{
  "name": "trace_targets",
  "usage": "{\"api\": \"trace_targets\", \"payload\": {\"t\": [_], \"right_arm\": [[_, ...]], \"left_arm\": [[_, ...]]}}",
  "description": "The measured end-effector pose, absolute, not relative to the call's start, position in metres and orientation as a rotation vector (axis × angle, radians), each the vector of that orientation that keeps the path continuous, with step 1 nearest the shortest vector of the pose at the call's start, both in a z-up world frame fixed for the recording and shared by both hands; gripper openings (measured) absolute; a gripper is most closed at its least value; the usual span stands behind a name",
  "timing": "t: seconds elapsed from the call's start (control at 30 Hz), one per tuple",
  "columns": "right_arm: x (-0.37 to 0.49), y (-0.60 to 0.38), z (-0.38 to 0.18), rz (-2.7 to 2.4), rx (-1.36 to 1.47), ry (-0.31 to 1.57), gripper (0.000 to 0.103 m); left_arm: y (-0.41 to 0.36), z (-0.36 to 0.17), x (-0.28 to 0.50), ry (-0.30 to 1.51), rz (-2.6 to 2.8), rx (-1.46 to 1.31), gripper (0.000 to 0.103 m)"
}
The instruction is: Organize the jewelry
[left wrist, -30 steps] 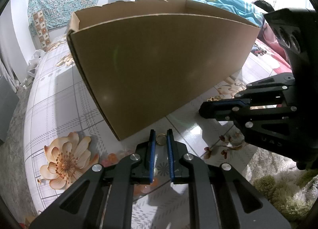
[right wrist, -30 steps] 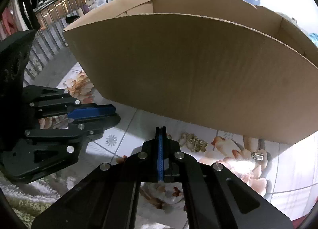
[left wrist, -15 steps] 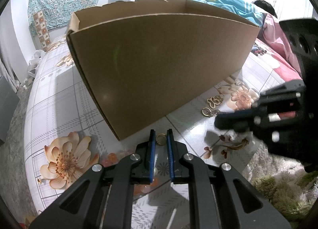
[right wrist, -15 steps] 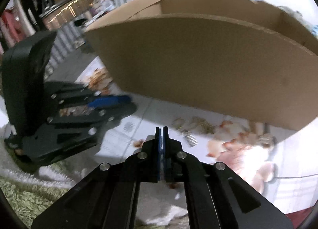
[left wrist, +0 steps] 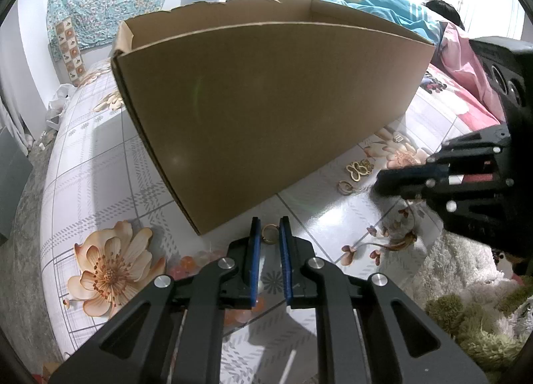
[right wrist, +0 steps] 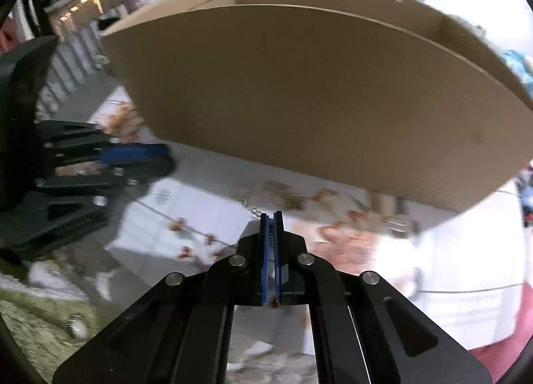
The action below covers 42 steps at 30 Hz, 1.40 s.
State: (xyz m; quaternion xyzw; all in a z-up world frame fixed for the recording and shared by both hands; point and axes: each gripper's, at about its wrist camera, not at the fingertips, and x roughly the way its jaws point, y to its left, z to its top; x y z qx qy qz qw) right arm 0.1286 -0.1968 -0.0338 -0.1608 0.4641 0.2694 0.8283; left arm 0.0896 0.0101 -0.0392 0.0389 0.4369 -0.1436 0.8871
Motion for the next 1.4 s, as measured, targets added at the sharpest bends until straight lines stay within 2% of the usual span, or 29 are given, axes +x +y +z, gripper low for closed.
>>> {"api": "trace_targets", "payload": {"t": [0.3,0.33,0.4,0.47,0.5,0.63,0.87,1.07,1.1,1.4], "right_arm": [[0.13,-0.21,-0.024,0.551,-0.303,0.947,0.009],[0.128,-0.208,-0.024,0.57,-0.295,0.946,0.011],[0.125,-0.209,-0.024,0.612,-0.265,0.946,0.023],[0.123,-0.207,-0.024,0.635,-0.266,0.938,0.031],[0.124,-0.199,-0.022,0.636,-0.274,0.934,0.031],[0.128,-0.192,-0.032,0.65,-0.283,0.94,0.031],[0.14,-0.182,-0.035,0.661,-0.294,0.962,0.015],[0.141,-0.184,-0.032,0.655,-0.295,0.957,0.014],[0.142,-0.184,-0.033,0.647,-0.303,0.952,0.009],[0.145,-0.174,-0.035,0.654,-0.288,0.958,0.008]], "left_arm": [[0.01,-0.039,0.09,0.908,-0.298,0.081,0.011],[0.01,-0.039,0.09,0.908,-0.298,0.08,0.011],[0.01,-0.039,0.09,0.908,-0.299,0.081,0.011],[0.01,-0.039,0.09,0.908,-0.299,0.081,0.011],[0.01,-0.039,0.09,0.908,-0.299,0.081,0.011],[0.01,-0.039,0.09,0.908,-0.299,0.082,0.011],[0.01,-0.039,0.089,0.908,-0.299,0.081,0.011],[0.01,-0.039,0.089,0.909,-0.299,0.08,0.011],[0.01,-0.039,0.089,0.909,-0.299,0.08,0.011],[0.01,-0.039,0.089,0.909,-0.299,0.08,0.011]]}}
